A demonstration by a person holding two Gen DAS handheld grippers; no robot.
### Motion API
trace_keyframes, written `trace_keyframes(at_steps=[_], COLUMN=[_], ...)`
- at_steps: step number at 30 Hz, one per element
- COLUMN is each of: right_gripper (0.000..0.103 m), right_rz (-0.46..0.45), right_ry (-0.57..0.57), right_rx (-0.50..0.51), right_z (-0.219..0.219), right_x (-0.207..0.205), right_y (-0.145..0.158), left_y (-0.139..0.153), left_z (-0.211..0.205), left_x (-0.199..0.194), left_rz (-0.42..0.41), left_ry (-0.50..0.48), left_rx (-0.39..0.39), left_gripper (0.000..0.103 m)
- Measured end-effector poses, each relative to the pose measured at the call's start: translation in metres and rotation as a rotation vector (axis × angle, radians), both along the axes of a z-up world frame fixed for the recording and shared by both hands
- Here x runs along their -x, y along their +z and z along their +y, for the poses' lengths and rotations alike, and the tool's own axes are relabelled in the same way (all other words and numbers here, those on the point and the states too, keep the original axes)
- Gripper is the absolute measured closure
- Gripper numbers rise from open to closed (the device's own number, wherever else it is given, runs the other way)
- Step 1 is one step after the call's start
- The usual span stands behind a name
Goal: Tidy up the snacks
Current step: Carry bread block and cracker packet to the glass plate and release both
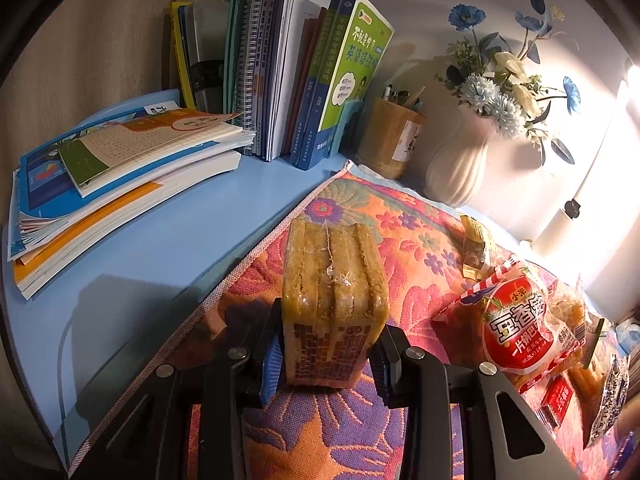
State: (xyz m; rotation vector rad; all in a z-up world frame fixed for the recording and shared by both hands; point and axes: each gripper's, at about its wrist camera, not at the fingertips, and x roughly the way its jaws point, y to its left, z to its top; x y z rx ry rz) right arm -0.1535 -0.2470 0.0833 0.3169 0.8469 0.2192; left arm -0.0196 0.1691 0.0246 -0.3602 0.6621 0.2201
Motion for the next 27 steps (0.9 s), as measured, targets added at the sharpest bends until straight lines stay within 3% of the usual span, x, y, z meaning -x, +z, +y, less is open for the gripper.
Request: trace_keyframes(at_steps=[4,8,14,20,27], right_gripper=[0.056,0.056,0.056,0.056,0.055], right_rz=[-0.04,-0.07,-0.075,-0.094,-0.118], right_ry=[-0.023,-0.072,-0.203,-0.343,-0.51], right_rx=[-0.005,-0.025,-0.068,-0.066,-0.001], right_z=[-0.016,-0.045,-0.102,-0.153,-0.206], right_x=[0.017,0.034,0.051,0.065,0.083], right_y=[0.012,0.027,0.045,0.062,0.075], left_y=[0.001,0.008,0.031,0.068,0.118], left_z=[0.001,0.003,-0.044,-0.138,-0.302], left_x=[0.001,0.015,0.049,0.074,0.11], left_rz=[-0.003,-0.031,-0.073,-0.141,-0.214], left_ry=[-0.006,-0.043,-0.121,-0.332,-0.76], left_rx=[0.006,0.065,-0.021,-0.067,-0.03], left_gripper=[0.068,0.069,0.069,0.07,0.069])
